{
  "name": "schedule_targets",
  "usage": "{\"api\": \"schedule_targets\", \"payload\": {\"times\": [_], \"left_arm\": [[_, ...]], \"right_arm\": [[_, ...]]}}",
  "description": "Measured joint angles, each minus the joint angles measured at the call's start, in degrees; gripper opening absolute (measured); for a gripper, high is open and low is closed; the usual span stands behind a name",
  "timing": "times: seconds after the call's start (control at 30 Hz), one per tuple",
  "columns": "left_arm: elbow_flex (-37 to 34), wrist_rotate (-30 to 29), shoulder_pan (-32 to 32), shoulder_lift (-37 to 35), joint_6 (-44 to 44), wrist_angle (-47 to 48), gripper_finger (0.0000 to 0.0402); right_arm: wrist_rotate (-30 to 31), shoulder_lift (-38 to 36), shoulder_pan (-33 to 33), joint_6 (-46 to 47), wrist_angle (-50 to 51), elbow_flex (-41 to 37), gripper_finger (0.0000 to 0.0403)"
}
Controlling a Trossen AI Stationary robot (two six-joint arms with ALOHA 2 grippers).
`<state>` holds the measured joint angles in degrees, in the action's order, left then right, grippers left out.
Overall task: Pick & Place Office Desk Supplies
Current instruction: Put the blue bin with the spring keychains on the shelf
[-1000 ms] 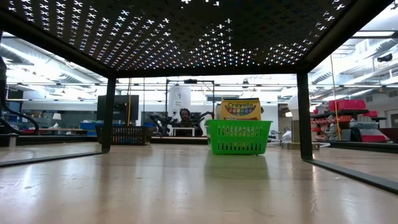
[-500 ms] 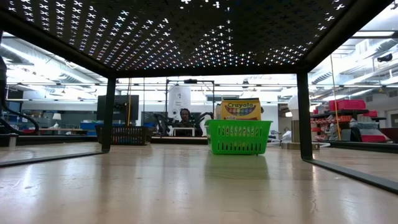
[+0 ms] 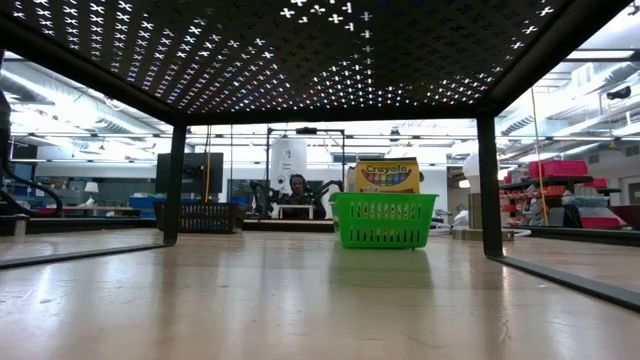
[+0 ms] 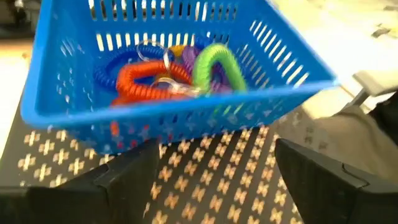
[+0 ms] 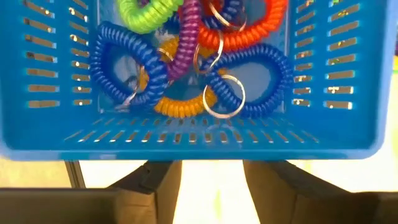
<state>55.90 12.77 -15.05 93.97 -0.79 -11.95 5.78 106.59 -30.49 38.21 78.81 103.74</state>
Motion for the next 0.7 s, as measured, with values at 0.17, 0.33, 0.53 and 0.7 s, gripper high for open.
{"api": "schedule_targets", "payload": {"times": [0.17,0.33,0.53,0.7], "left_arm": [[-0.02,-0.8,0.04,0.0,0.76,2.05,0.0355],[-0.02,-0.76,0.13,-0.01,1.3,4.44,0.0366],[0.02,-3.93,0.1,-0.58,2.53,6.85,0.0367],[-0.07,-9.62,0.11,-3.11,4.38,11.62,0.0367]], "right_arm": [[-0.73,0.0,0.55,-0.53,0.78,0.0,0.0192],[-1.35,0.0,0.9,1.01,4.99,0.0,0.019],[-0.12,0.0,0.89,2.1,8.2,0.0,0.019],[4.67,0.0,0.91,2.42,10.14,0.0,0.019]]}}
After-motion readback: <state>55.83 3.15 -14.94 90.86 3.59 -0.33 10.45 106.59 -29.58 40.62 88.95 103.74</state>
